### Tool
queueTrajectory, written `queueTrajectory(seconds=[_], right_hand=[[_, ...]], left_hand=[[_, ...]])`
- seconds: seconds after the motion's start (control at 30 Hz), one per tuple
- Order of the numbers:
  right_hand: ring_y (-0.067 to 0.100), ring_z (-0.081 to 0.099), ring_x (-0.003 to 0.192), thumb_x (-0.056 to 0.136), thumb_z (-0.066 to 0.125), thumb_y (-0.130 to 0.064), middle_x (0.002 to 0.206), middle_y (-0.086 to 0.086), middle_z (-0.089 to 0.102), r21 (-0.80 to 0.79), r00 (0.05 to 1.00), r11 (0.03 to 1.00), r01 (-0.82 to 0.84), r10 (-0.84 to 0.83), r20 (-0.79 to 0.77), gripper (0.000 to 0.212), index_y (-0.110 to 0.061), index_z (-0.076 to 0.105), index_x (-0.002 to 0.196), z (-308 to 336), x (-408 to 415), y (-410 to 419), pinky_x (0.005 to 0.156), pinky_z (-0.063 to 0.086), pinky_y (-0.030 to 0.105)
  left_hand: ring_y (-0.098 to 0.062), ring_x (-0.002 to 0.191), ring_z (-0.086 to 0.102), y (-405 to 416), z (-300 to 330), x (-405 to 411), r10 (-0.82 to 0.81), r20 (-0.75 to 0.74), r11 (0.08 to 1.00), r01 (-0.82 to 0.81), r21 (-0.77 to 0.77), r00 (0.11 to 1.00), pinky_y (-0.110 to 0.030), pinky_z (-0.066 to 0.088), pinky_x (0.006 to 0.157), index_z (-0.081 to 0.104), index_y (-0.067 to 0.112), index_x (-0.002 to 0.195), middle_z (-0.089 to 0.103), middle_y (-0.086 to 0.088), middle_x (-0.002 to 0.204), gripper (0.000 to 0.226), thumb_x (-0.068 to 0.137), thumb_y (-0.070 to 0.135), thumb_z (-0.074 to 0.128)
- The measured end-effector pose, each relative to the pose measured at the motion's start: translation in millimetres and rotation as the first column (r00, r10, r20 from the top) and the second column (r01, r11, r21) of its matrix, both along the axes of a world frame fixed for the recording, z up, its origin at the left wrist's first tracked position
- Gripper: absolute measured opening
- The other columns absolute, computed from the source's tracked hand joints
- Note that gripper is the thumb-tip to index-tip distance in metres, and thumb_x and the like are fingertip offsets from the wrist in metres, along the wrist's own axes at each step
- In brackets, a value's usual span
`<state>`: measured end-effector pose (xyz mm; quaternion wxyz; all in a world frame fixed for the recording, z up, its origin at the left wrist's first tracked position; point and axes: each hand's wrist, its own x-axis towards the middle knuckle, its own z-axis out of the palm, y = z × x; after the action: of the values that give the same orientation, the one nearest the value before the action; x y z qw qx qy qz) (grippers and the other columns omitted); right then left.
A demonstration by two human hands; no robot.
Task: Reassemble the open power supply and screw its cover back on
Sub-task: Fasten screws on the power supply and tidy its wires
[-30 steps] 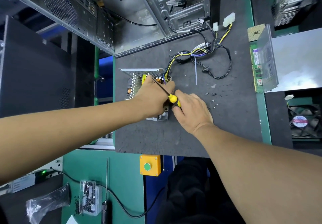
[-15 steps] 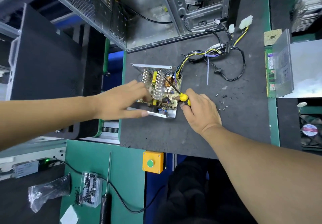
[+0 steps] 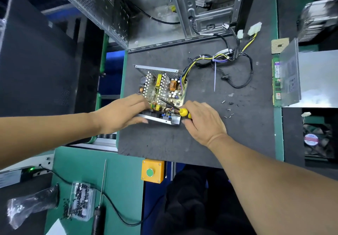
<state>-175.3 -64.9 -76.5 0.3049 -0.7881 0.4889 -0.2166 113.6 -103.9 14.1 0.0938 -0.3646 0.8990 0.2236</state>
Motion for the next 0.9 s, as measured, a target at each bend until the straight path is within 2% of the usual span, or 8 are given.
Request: queueTrajectory(seconds=[0.23,0.37,0.47,0.57,0.67,0.73,0.8,0.9], right_hand=[[0.019,0.045,0.072,0.085,0.041,-0.027,0.104,-0.009,0.050,0.086,0.984,0.987,0.136,-0.145,0.106,0.021,-0.029,0.044,0.106,7,2,5,0.062,0.040,0.035],[0.009,0.038,0.070,0.084,0.040,-0.024,0.087,-0.016,0.047,0.123,0.950,0.964,0.238,-0.257,0.177,0.019,-0.033,0.046,0.099,22,2,9,0.062,0.033,0.031],[0.021,0.042,0.063,0.081,0.044,-0.016,0.069,-0.006,0.048,0.122,0.942,0.945,0.304,-0.317,0.113,0.014,-0.028,0.040,0.088,38,7,4,0.057,0.028,0.033],[0.027,0.037,0.056,0.078,0.043,-0.016,0.058,-0.007,0.039,0.072,0.941,0.944,0.323,-0.328,0.081,0.008,-0.020,0.041,0.085,58,18,-16,0.053,0.027,0.036],[0.025,0.036,0.063,0.077,0.038,-0.020,0.064,-0.004,0.042,0.102,0.898,0.914,0.393,-0.405,0.170,0.031,-0.005,0.057,0.096,74,28,-47,0.058,0.034,0.042],[0.023,0.037,0.066,0.079,0.037,-0.020,0.065,-0.004,0.043,0.157,0.868,0.909,0.385,-0.415,0.273,0.024,-0.018,0.059,0.088,81,33,-63,0.060,0.034,0.043],[0.020,0.034,0.064,0.086,0.038,-0.024,0.064,-0.005,0.039,0.178,0.855,0.917,0.358,-0.398,0.331,0.015,-0.029,0.041,0.073,86,37,-77,0.059,0.032,0.045],[0.015,0.030,0.064,0.093,0.039,-0.034,0.063,-0.009,0.035,0.249,0.830,0.911,0.329,-0.405,0.383,0.028,-0.021,0.030,0.069,88,40,-91,0.060,0.026,0.041]], left_hand=[[-0.013,0.094,0.056,-3,11,-13,0.145,-0.052,0.989,-0.145,0.012,0.988,-0.026,0.043,0.076,0.050,0.023,0.124,0.060,0.006,0.109,0.054,0.101,0.069,0.033],[-0.008,0.091,0.054,-2,21,-20,0.226,-0.077,0.974,-0.224,0.033,0.971,-0.028,0.042,0.073,0.047,0.030,0.121,0.061,0.010,0.107,0.055,0.097,0.076,0.029],[-0.009,0.091,0.058,-5,30,-18,0.319,-0.131,0.947,-0.311,0.073,0.939,-0.033,0.048,0.078,0.050,0.033,0.119,0.064,0.013,0.104,0.048,0.097,0.072,0.032],[-0.002,0.084,0.054,-23,45,-18,0.360,-0.131,0.932,-0.351,0.087,0.924,-0.033,0.044,0.075,0.053,0.035,0.115,0.061,0.019,0.094,0.034,0.100,0.063,0.039],[-0.013,0.088,0.058,-47,59,-18,0.360,-0.118,0.920,-0.331,0.210,0.925,-0.040,0.048,0.082,0.059,0.028,0.112,0.064,0.011,0.095,0.025,0.107,0.048,0.045],[-0.019,0.091,0.060,-57,62,-17,0.397,-0.153,0.886,-0.334,0.321,0.905,-0.039,0.046,0.086,0.060,0.026,0.105,0.065,0.004,0.095,0.026,0.107,0.046,0.045],[-0.015,0.086,0.058,-66,63,-15,0.420,-0.199,0.861,-0.320,0.395,0.885,-0.035,0.044,0.084,0.062,0.026,0.098,0.064,0.004,0.093,0.027,0.108,0.045,0.045],[-0.009,0.083,0.052,-85,62,-10,0.456,-0.219,0.812,-0.302,0.499,0.863,-0.038,0.044,0.091,0.063,0.015,0.098,0.058,0.006,0.090,0.035,0.108,0.043,0.045]])
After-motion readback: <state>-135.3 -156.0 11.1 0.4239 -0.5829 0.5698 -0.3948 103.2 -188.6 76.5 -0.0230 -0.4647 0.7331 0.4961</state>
